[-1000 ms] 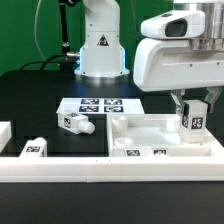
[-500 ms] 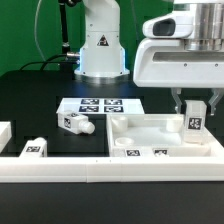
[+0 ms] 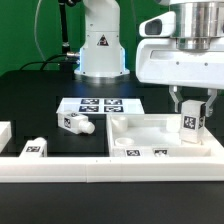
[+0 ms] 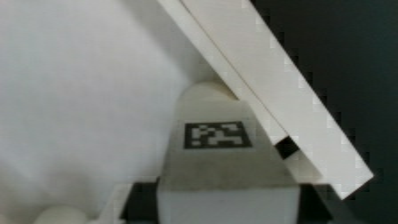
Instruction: Assemble one leg
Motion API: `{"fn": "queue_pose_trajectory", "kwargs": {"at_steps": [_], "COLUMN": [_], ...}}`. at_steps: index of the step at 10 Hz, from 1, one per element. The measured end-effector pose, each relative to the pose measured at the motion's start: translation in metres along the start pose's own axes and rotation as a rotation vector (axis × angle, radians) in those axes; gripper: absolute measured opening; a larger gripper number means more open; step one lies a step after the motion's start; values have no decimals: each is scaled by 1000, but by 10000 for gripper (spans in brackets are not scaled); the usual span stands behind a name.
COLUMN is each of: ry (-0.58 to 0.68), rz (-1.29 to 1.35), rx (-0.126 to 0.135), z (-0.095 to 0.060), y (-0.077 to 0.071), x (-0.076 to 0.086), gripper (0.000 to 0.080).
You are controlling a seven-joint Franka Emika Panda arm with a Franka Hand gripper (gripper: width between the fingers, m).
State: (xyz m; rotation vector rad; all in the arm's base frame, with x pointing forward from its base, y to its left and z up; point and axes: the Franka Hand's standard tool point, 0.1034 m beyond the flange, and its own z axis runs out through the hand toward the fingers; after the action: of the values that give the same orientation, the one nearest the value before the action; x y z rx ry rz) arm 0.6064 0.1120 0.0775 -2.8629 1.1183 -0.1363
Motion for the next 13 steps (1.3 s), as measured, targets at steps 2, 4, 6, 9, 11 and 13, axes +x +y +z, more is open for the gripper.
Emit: {"fn": "queue_pose_trajectory", "kwargs": {"at_steps": [2, 4, 6, 9, 11, 13], "ry": [-12, -19, -23, -63, -62, -75], "rz": [161, 408, 719, 1025, 924, 800], "rx": [9, 37, 93, 120, 113, 94], "z": [0, 1, 2, 2, 3, 1], "y": [1, 1, 3, 2, 3, 1], "x": [0, -2, -3, -3, -4, -3], "gripper": [287, 287, 287, 288, 371, 619]}}
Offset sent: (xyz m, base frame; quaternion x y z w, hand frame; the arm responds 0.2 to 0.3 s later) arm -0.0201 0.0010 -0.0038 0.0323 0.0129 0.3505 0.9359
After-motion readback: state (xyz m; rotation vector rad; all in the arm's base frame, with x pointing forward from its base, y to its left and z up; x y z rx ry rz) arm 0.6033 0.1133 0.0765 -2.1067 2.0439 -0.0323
